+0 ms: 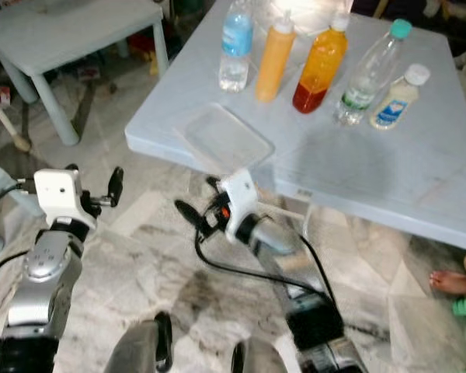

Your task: Restocking fridge

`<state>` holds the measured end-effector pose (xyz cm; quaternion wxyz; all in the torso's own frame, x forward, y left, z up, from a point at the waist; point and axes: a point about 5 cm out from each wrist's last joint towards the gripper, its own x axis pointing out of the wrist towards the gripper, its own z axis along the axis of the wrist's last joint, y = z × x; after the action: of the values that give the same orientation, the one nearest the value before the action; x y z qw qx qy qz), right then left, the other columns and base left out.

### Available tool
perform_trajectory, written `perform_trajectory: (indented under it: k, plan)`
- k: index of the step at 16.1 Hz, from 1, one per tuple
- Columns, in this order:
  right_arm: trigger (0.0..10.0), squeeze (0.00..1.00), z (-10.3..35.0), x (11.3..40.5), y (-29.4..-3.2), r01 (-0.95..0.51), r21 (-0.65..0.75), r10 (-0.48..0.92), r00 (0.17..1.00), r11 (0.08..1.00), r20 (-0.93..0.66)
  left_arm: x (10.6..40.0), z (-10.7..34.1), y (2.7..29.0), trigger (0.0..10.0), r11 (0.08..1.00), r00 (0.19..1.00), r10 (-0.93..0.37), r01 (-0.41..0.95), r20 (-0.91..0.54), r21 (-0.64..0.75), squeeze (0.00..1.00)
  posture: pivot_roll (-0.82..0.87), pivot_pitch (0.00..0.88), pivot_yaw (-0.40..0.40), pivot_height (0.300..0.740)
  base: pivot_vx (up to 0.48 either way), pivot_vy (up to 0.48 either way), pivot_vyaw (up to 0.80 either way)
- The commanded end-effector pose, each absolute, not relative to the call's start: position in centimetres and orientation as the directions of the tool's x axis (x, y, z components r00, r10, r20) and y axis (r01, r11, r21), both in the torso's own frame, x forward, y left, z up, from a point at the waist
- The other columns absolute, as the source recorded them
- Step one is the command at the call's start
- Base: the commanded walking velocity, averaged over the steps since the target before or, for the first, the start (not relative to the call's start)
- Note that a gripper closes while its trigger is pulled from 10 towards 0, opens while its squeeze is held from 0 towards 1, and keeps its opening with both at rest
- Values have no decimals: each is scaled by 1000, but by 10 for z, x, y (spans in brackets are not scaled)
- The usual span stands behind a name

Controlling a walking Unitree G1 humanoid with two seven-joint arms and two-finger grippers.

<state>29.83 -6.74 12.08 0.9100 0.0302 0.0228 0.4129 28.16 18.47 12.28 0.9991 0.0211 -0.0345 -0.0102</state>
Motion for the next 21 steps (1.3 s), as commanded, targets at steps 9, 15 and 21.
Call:
perform_trajectory:
  k: [9,15,21]
  plan:
    - [10000,0,125,326,-115,-442,-4,440,894,897,82,279,119,182,10000,998,998,-37,35,50,52,0,34,167,-44,740,0,0,0]
    - [10000,0,135,333,-163,-188,-34,191,972,982,135,282,120,180,10000,997,997,-57,55,50,53,0,29,169,-33,740,0,0,0]
    - [10000,0,134,319,-177,-83,-64,91,986,995,143,280,121,179,10000,996,996,-70,67,50,51,0,35,172,-32,740,0,0,0]
